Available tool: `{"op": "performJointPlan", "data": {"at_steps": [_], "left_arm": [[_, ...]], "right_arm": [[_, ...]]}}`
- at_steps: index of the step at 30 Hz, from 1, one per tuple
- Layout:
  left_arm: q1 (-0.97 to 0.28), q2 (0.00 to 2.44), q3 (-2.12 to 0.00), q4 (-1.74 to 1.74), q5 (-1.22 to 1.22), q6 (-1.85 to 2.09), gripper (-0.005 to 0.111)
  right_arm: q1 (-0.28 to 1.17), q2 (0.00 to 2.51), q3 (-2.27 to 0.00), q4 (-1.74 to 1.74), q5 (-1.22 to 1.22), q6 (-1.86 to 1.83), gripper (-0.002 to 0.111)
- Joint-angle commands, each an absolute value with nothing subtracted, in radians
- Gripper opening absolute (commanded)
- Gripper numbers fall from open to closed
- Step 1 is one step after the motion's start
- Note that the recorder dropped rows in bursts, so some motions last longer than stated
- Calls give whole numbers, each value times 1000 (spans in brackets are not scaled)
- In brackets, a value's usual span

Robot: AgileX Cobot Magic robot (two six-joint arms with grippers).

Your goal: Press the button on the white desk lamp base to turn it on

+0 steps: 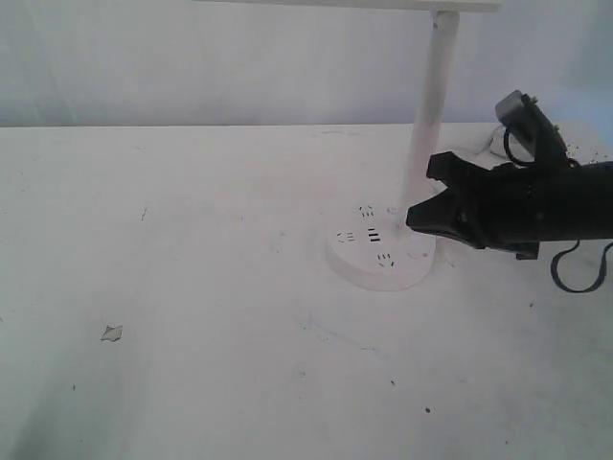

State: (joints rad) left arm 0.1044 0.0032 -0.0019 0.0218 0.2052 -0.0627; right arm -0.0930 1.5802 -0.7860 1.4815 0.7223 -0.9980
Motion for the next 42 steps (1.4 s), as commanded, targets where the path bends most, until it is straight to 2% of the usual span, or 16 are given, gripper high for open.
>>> {"op": "performJointPlan", "data": {"at_steps": [1,12,16,25,42], "left_arm": [[96,0,0,21,202,-63,0],[96,0,0,21,202,-63,0],[96,0,0,21,202,-63,0],[96,0,0,21,202,-63,0],[96,0,0,21,202,-63,0]], "right_arm": [[-91,1659,-793,1592,712,-1140,0],[-91,1797,-859,1603,650,-1157,0],[-95,1834,-875,1603,669,-1172,0],[-198,1865,-876,1621,779,-1218,0],[-200,1960,-934,1625,832,-1256,0]]}}
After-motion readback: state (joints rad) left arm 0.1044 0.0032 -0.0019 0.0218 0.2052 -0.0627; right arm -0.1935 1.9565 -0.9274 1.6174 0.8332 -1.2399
